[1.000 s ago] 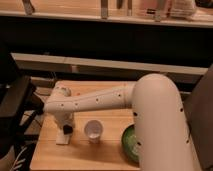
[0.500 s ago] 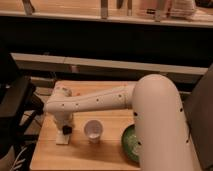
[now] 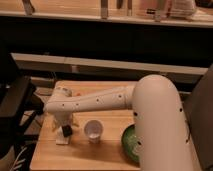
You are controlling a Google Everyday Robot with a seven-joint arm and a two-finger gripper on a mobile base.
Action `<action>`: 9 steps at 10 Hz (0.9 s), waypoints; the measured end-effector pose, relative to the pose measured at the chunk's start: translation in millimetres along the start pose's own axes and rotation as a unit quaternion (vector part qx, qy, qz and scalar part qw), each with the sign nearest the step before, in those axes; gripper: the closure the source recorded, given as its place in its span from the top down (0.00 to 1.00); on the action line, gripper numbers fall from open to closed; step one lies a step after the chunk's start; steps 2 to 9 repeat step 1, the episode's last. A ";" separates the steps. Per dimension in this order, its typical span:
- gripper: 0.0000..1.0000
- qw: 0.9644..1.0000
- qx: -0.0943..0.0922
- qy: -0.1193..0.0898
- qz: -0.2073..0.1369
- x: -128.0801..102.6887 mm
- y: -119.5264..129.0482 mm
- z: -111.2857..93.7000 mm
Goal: Place the eraser on the white sponge
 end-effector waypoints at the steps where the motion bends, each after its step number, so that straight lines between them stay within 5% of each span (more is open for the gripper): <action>1: 0.76 1.000 -0.001 0.001 0.000 0.4 0.6 -0.3; 9: 0.76 1.000 -0.001 0.001 0.000 0.4 0.6 -0.3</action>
